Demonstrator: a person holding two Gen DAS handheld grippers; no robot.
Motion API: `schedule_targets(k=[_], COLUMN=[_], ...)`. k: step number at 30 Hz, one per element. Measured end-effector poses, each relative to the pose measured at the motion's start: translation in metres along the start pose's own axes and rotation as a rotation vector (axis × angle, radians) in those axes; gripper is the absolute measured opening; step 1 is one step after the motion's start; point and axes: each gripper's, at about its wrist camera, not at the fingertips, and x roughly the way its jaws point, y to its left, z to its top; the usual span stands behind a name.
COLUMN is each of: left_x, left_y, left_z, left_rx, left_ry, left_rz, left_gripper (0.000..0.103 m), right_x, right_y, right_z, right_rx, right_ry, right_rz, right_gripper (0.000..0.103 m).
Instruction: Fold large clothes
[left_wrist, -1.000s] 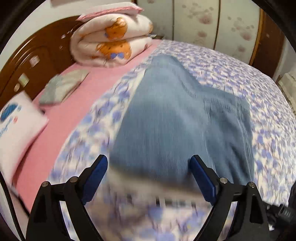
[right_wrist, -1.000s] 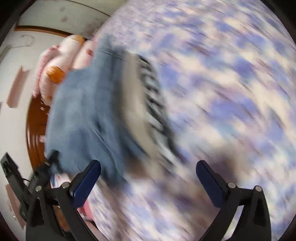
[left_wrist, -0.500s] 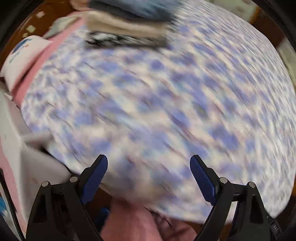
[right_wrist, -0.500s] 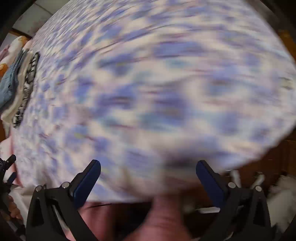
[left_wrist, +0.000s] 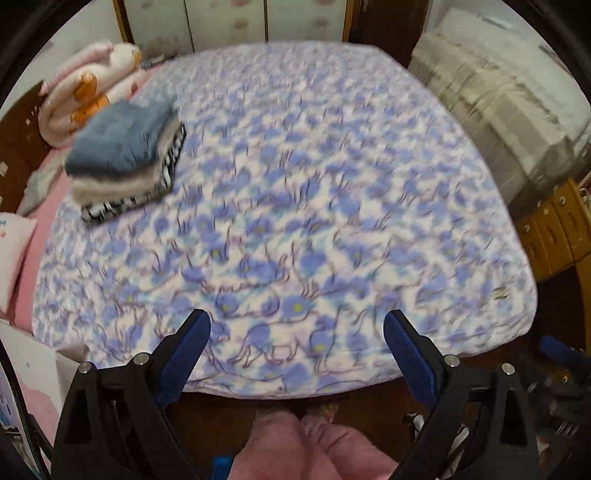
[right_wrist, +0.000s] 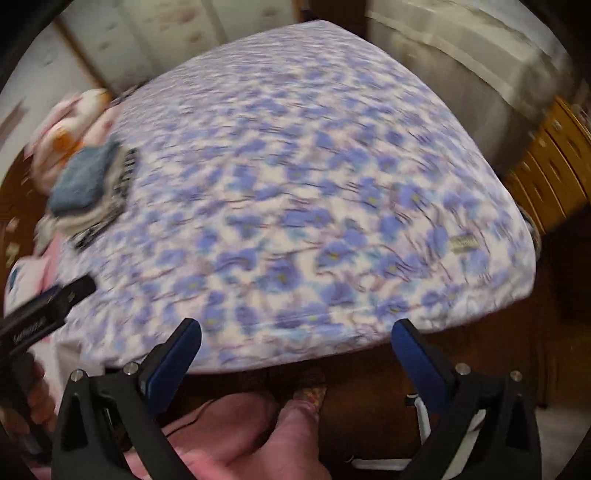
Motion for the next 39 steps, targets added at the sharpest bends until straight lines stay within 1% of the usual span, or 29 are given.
schedule_targets(k=[2,3,5,6,8,10,11,13,16,20,24,27,30,32,36,39], left_x=[-0.028,-0.038,-0.056,-0.061,-0.076,-0.084,-0.086,-0.086,-0.087,-0.091,-0.086,-0.084,-0.082,-0.081,-0.076,-0.074], left_y=[-0.004,-0.005,-0.01,-0.01,-0.011,-0.009,-0.009,-0.006,-0.001,0.008,0.016,0.019,0.018,0.019,0.024,0.026], left_z=[0.006,0.01,0.015,0.015,0.014,0.007,0.004,-0.005,-0.017,-0.024,-0.03,-0.032,-0.034,-0.036,-0.038,-0.04], left_rx=[0.011,0.022,0.047,0.044,0.014,-0.017,-0.027,-0.036,-0.035,-0.055,-0.069,-0.072,-0.05,-0.052,-0.07,-0.08], left_ry=[-0.06,-0.076,-0.082,-0.085,-0.101,-0.11,-0.117,-0.125,-0.126,-0.136,-0.106,-0.098,-0.107,-0.108,-0.088,-0.075], left_rz=[-0.003,-0.013,-0.025,-0.019,-0.011,-0.006,0.011,0.045,0.08,0.098,0.098,0.091,0.124,0.126,0.115,0.109], left_gripper=[0.099,0.101,0.101,0.101,0.101,0.101,0.101,0.101,0.101,0.102,0.102,0.102,0.102,0.102,0.102,0.102], right_x=[-0.024,-0.035,-0.054,-0.062,-0.074,-0.083,-0.086,-0.093,-0.095,-0.105,-0.107,-0.095,-0.081,-0.08,-0.081,-0.078], right_y=[0.015,0.021,0.034,0.039,0.043,0.049,0.05,0.055,0.058,0.06,0.064,0.072,0.081,0.085,0.088,0.09], right_z=[0.002,0.002,0.005,0.007,0.008,0.006,0.004,-0.003,-0.011,-0.015,-0.018,-0.017,-0.017,-0.019,-0.02,-0.02], right_rx=[-0.038,-0.056,-0.105,-0.116,-0.098,-0.099,-0.107,-0.111,-0.109,-0.105,-0.112,-0.136,-0.172,-0.178,-0.187,-0.198], right_ry=[-0.015,-0.027,-0.04,-0.036,-0.026,-0.039,-0.054,-0.105,-0.124,-0.185,-0.223,-0.2,-0.148,-0.149,-0.167,-0.154], right_rz=[0.006,0.011,0.025,0.041,0.048,0.037,0.021,-0.026,-0.065,-0.071,-0.064,-0.085,-0.054,-0.051,-0.062,-0.054], right_gripper=[0.103,0.103,0.103,0.103,0.103,0.103,0.103,0.103,0.103,0.103,0.103,0.103,0.103,0.103,0.103,0.103])
